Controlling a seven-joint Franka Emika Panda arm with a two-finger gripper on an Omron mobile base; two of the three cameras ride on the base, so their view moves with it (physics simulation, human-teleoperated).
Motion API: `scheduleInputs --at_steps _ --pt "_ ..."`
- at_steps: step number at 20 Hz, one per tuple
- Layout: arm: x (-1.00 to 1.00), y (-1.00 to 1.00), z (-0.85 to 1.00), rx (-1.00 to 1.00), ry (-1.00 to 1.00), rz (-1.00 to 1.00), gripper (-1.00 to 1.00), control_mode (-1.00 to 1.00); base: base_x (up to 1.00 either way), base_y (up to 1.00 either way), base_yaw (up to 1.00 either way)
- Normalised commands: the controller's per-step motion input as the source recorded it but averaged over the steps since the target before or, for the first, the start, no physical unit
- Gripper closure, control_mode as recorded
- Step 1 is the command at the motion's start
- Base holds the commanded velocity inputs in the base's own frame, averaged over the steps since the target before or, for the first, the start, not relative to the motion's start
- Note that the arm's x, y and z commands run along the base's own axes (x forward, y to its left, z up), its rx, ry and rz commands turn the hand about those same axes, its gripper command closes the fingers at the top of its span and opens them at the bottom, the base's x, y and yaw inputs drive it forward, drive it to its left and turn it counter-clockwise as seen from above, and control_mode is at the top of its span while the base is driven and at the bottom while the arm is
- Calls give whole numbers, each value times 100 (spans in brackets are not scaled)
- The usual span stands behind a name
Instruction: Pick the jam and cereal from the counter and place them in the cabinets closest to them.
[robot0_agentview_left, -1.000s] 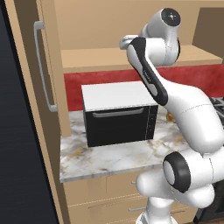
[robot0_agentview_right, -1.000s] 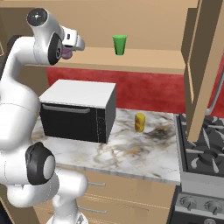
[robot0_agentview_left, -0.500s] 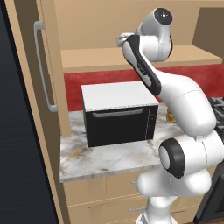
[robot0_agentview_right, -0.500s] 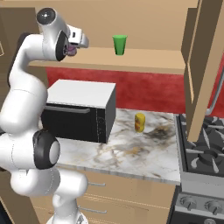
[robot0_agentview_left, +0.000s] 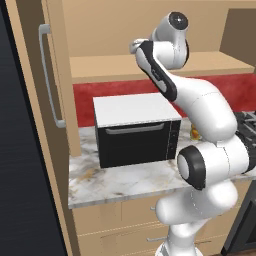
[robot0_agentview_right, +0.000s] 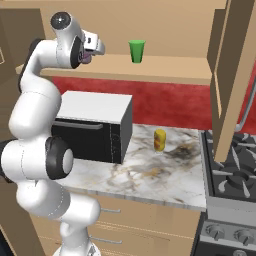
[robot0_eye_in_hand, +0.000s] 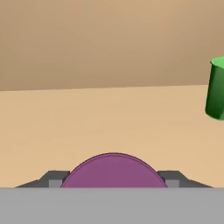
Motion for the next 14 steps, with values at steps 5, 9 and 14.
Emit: scheduleInputs --at_steps 5,9,14 --pt "38 4 -15 -2 0 0 100 -100 0 0 0" --pt "48 1 -4 0 0 0 100 -100 0 0 0" --pt "50 1 -3 0 0 0 100 -100 0 0 0"
